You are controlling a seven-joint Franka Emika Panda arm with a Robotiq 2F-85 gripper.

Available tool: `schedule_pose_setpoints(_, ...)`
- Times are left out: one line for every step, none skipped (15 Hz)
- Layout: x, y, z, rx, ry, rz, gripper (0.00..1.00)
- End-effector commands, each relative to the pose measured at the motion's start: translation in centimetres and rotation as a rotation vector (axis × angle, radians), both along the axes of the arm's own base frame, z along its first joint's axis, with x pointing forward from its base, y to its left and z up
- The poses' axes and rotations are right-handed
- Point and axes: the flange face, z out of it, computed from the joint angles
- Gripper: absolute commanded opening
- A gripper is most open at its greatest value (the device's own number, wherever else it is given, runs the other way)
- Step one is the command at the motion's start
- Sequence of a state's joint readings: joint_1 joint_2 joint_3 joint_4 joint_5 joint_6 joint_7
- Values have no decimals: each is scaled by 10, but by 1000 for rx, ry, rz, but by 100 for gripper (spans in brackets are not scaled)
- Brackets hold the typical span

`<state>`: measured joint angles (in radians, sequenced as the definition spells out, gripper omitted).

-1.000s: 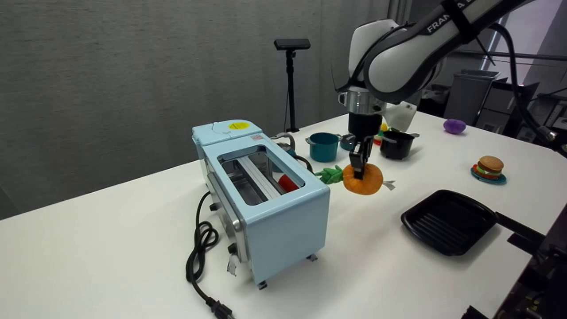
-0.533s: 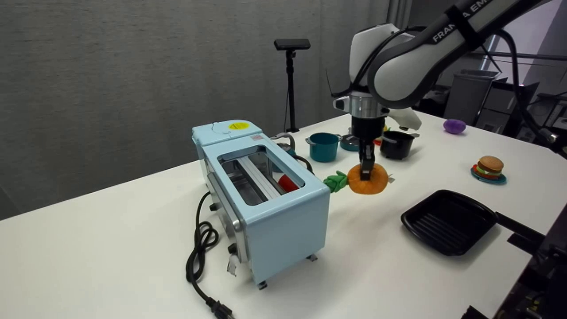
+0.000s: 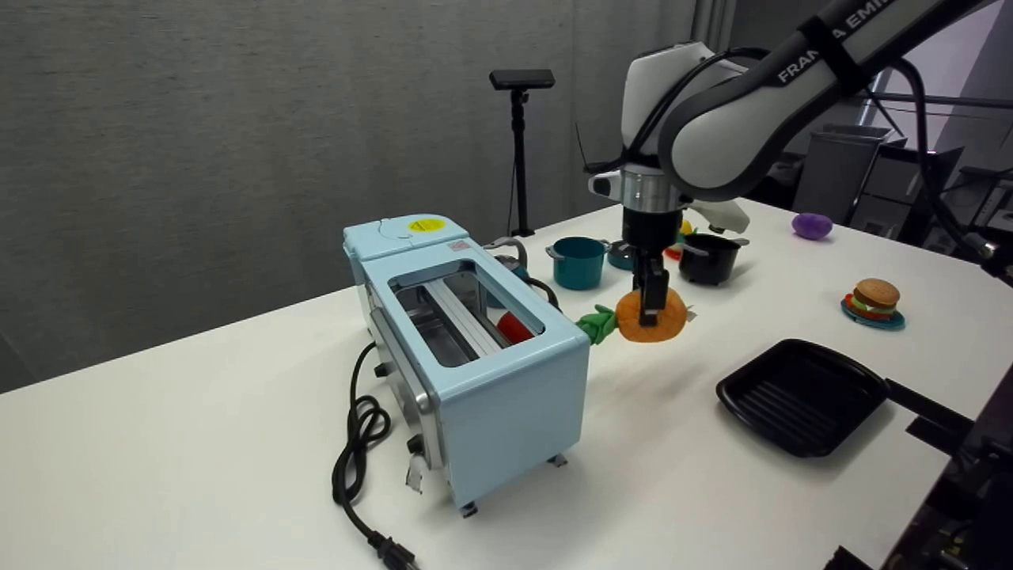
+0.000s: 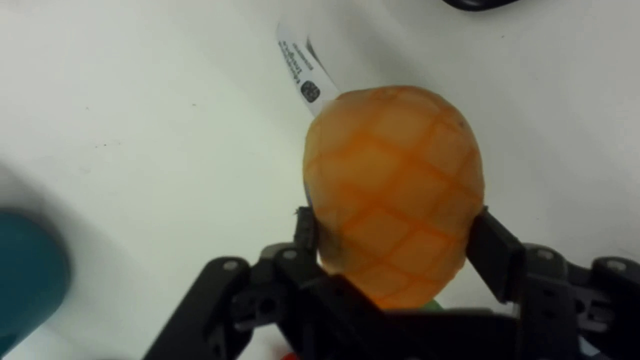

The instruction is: Move the pineapple to the left

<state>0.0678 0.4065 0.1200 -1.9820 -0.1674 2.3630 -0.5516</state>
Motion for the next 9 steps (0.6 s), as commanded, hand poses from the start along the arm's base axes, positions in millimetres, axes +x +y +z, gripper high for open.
schedule_pose_setpoints(-2, -2, 13, 2, -58, -16, 100)
schedule_pose_setpoints(-2, -2, 15, -1, -69, -19, 100)
schedule_pose_setpoints(-1, -1, 17, 4, -78, -19, 100)
schedule_pose_setpoints(-1, -1, 18, 6, -83, -20, 100)
schedule_pose_setpoints(0, 1, 19, 5, -91, -27, 100)
schedule_pose_setpoints(6, 1, 9, 17, -60, -11, 100)
schedule_pose_setpoints(6, 1, 10, 17, -63, -15, 100)
schedule_pose_setpoints(6, 1, 11, 18, -66, -17, 100)
schedule_pose_setpoints(6, 2, 12, 18, -67, -18, 100)
